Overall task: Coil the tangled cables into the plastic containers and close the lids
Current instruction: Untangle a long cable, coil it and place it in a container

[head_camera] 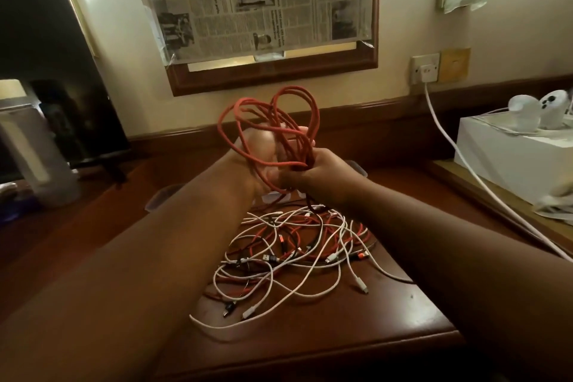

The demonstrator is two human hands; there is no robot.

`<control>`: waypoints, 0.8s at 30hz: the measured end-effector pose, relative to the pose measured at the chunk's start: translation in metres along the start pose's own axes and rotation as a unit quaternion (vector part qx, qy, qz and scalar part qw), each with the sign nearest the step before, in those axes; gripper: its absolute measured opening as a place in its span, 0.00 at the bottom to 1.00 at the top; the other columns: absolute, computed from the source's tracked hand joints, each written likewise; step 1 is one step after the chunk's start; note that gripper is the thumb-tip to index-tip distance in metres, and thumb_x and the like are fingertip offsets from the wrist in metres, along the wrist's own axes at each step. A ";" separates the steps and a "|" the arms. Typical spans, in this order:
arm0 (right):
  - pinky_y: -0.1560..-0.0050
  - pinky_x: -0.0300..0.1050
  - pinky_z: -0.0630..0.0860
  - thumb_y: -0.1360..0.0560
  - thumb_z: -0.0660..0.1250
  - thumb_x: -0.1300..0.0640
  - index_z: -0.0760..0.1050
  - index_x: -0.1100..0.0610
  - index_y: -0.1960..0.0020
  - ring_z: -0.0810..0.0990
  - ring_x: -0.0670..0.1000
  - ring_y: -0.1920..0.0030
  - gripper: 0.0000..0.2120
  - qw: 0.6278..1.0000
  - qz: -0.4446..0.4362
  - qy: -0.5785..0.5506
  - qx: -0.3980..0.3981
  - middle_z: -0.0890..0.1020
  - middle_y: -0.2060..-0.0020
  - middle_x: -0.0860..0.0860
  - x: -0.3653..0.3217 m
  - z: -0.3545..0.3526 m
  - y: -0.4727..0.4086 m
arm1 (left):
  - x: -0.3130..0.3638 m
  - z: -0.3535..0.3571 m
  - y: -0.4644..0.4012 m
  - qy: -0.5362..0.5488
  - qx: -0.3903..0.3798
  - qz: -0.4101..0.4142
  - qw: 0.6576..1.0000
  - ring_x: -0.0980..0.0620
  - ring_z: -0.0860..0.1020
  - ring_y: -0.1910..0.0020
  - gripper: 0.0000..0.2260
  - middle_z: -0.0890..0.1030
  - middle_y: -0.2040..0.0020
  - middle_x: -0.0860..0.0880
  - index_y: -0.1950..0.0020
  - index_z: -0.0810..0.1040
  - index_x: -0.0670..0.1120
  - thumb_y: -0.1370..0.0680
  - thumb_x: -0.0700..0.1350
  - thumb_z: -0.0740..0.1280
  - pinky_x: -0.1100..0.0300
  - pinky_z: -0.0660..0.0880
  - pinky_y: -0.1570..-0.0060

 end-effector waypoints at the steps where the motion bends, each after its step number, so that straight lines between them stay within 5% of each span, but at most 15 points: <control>1: 0.51 0.40 0.77 0.24 0.71 0.53 0.80 0.56 0.45 0.83 0.45 0.52 0.10 1.000 0.005 0.010 -0.004 0.84 0.51 0.50 0.000 0.000 0.001 | 0.002 -0.001 0.001 -0.017 -0.008 0.016 1.000 0.42 0.80 0.42 0.19 0.81 0.40 0.37 0.41 0.80 0.40 0.15 0.47 0.52 0.48 0.78 0.43; 3: 0.58 0.36 0.74 0.21 0.67 0.50 0.80 0.55 0.48 0.80 0.44 0.58 0.09 1.000 0.026 -0.006 -0.001 0.82 0.54 0.49 0.003 0.000 0.001 | 0.003 -0.005 0.001 -0.048 -0.017 0.035 0.998 0.39 0.79 0.41 0.18 0.81 0.40 0.36 0.41 0.80 0.40 0.15 0.46 0.52 0.45 0.75 0.39; 6: 0.58 0.43 0.78 0.20 0.64 0.47 0.79 0.56 0.49 0.82 0.49 0.60 0.13 0.986 0.073 -0.147 0.011 0.83 0.58 0.52 0.012 0.000 -0.004 | -0.009 -0.014 -0.004 -0.055 -0.009 0.047 0.997 0.42 0.81 0.46 0.18 0.84 0.49 0.42 0.46 0.84 0.44 0.17 0.52 0.58 0.48 0.78 0.44; 9: 0.68 0.44 0.78 0.20 0.65 0.47 0.75 0.60 0.55 0.81 0.49 0.70 0.16 0.943 0.093 -0.298 0.113 0.80 0.67 0.53 0.013 -0.012 -0.013 | -0.046 -0.018 -0.005 -0.027 -0.134 -0.028 0.990 0.39 0.78 0.43 0.29 0.81 0.46 0.40 0.35 0.79 0.43 0.24 0.65 0.63 0.44 0.74 0.38; 12: 0.71 0.40 0.70 0.20 0.64 0.46 0.72 0.54 0.58 0.72 0.45 0.73 0.14 0.910 0.097 -0.326 0.237 0.73 0.70 0.48 0.016 -0.042 -0.016 | -0.074 -0.024 0.007 -0.250 -0.173 -0.019 0.953 0.48 0.80 0.54 0.24 0.81 0.55 0.45 0.41 0.80 0.45 0.23 0.63 0.62 0.52 0.77 0.51; 16: 0.65 0.42 0.69 0.20 0.61 0.43 0.70 0.51 0.62 0.71 0.46 0.70 0.16 0.896 0.106 -0.313 0.298 0.73 0.73 0.46 0.025 -0.071 -0.011 | -0.089 -0.054 0.000 -0.453 -0.114 0.043 0.883 0.54 0.77 0.62 0.11 0.80 0.58 0.48 0.51 0.79 0.46 0.19 0.52 0.63 0.57 0.75 0.58; 21: 0.62 0.44 0.73 0.19 0.60 0.44 0.70 0.53 0.63 0.80 0.49 0.65 0.18 0.919 0.114 -0.292 0.241 0.75 0.72 0.48 0.029 -0.068 -0.009 | -0.074 -0.111 -0.025 -0.330 0.135 0.043 0.933 0.45 0.76 0.63 0.14 0.79 0.64 0.44 0.60 0.79 0.46 0.19 0.53 0.65 0.50 0.74 0.55; 24: 0.68 0.42 0.74 0.19 0.63 0.46 0.72 0.54 0.60 0.75 0.48 0.71 0.15 0.917 0.123 -0.320 0.206 0.73 0.72 0.48 0.032 -0.055 -0.011 | -0.055 -0.113 -0.036 -0.191 0.171 0.015 0.967 0.50 0.69 0.70 0.12 0.72 0.70 0.49 0.64 0.77 0.47 0.22 0.50 0.69 0.55 0.69 0.63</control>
Point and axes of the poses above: each hand's wrist, its own y-axis away from the middle knuckle, its own z-axis out of the palm, x = y × z, the point moved 4 cm from there along -y, towards the middle knuckle
